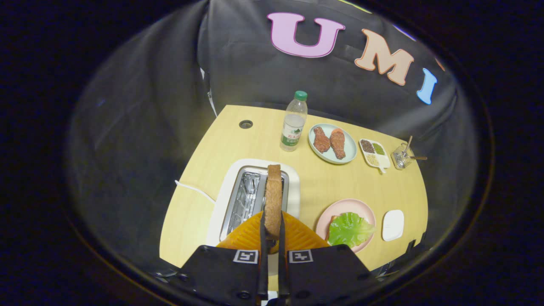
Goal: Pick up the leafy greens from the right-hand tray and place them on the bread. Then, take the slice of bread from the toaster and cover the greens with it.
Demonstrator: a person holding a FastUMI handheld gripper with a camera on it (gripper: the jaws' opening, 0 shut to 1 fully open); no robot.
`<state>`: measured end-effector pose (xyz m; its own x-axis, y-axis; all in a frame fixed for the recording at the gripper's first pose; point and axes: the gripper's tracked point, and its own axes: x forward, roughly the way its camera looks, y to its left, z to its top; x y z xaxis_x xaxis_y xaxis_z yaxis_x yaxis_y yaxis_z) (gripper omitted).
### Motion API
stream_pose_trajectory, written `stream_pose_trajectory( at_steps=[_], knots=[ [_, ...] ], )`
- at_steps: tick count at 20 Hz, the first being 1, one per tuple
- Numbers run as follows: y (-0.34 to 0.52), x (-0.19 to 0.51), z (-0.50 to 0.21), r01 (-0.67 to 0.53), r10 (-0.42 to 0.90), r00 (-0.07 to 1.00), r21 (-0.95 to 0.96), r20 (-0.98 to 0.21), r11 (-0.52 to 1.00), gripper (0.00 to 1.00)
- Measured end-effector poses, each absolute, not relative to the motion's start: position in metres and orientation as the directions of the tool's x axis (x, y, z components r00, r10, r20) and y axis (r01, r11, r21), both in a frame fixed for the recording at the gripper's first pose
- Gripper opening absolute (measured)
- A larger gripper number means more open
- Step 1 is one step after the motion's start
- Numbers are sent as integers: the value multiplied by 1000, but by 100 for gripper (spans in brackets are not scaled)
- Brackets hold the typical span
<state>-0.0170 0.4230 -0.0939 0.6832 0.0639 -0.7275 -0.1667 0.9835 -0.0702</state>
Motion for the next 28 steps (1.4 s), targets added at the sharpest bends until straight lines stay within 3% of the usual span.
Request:
stream_pose_trajectory(
  at_steps=[13,21,28],
  knots=[
    [322,-11,-23,-77,73,762,22,-643,997,12],
    [260,-15,-102,-52,92,658,76,-748,996,12],
    [247,-12,-180,-53,194,572,200,-797,978,12]
  ],
)
